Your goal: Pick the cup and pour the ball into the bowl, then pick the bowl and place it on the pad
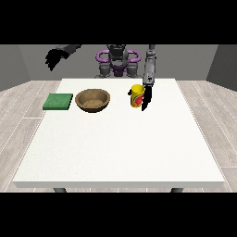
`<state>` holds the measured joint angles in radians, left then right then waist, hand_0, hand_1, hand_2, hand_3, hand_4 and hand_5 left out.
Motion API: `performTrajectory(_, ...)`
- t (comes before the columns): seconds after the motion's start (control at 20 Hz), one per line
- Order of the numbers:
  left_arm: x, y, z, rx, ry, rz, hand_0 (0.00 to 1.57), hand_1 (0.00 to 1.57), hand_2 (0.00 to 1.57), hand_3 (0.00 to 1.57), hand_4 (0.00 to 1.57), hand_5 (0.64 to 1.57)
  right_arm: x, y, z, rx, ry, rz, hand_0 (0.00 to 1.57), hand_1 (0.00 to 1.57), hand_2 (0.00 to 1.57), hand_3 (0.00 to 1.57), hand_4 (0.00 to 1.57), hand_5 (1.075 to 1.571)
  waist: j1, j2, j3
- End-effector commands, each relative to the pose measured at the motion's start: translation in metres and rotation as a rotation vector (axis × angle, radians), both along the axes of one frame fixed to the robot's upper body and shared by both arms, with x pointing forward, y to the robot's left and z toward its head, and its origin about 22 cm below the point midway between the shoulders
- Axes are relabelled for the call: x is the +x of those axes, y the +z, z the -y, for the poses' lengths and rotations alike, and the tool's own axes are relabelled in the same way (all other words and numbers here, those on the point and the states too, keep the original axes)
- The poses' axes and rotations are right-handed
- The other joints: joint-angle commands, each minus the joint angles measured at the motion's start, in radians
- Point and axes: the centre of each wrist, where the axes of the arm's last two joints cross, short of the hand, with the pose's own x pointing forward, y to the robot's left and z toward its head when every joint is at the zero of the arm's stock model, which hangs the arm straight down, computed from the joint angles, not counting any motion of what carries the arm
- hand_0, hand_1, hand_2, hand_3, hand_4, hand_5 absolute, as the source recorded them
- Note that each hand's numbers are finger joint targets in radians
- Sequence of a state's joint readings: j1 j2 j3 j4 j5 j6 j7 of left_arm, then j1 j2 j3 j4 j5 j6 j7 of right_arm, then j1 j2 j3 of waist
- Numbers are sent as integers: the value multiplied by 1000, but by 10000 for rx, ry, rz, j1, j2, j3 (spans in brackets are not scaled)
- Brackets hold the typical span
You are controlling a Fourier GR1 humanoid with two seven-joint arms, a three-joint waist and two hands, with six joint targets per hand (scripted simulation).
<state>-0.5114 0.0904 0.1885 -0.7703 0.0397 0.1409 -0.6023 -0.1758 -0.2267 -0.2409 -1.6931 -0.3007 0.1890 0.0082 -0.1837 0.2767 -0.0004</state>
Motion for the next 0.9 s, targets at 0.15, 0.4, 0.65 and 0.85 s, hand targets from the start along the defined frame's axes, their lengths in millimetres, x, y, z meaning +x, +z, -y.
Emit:
performTrajectory(0.15, -5, -20, -15, 1580, 1360, -178, 1265, 1265, 1571, 1571, 1335, 1483, -3, 39, 20, -59, 246, 97, 0, 0, 0, 74, 642, 1568, -597, -10, -6)
performTrajectory(0.4, 20, 8, 17, 2280, 1392, 117, 1283, 1283, 1571, 1571, 1408, 1418, 12, 38, 63, 212, 39, -29, 0, 0, 0, 151, 628, 1566, -472, 7, 10)
performTrajectory(0.65, 16, 4, 64, 4346, 1080, -555, 1289, 1289, 1571, 1571, 1411, 1446, 8, -5, 59, 114, -492, -1598, 0, 0, 0, 327, 639, 1565, 65, -1644, 26)
performTrajectory(0.85, 35, 22, 57, 7477, 1786, -365, 1337, 1337, 1571, 1571, 1408, 1525, 9, -18, 58, 171, -76, -2006, 0, 0, 0, 250, 634, 1562, -273, -2136, 73)
